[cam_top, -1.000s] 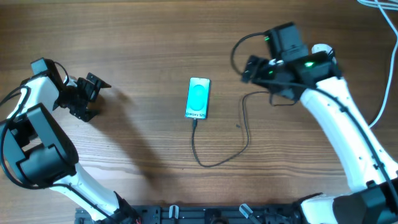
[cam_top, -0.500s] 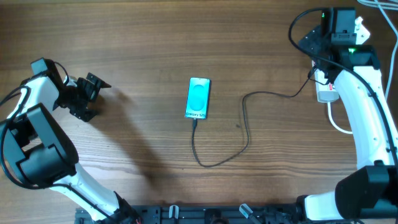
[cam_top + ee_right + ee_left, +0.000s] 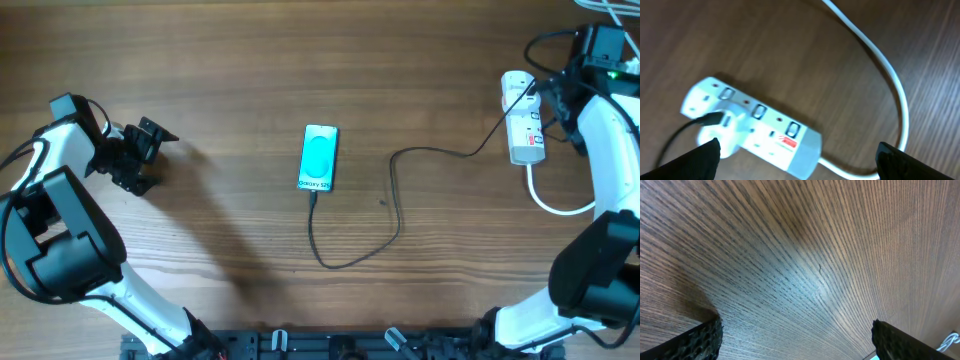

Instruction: Plug charger to phone and switch on socket

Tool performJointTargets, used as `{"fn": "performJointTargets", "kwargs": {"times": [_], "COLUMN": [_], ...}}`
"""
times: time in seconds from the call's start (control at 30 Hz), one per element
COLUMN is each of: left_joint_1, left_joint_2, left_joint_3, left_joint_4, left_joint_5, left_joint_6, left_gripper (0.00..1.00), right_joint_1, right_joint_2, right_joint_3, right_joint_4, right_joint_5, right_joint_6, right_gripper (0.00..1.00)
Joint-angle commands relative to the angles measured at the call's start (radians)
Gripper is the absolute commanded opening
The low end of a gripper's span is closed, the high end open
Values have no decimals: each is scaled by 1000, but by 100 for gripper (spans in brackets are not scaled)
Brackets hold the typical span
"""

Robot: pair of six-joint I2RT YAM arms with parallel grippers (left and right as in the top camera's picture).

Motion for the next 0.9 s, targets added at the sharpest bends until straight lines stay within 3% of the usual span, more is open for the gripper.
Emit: {"fn": "performJointTargets", "kwargs": {"times": [0.0,0.87], "left_joint_1": [-1,-1], "left_joint_2": [40,40], "left_joint_3": [-34,-34], "left_joint_4": [3,3], "left_joint_5": [-67,-67], "left_joint_6": [2,2], "left_gripper": [100,100], "right_joint_1": [-45,-51], "right_joint_2": [50,319], "right_joint_3": [17,15], "right_joint_4": [-14,19], "right_joint_5": [-69,-130], "right_joint_6": [13,12], "right_gripper": [100,100]}}
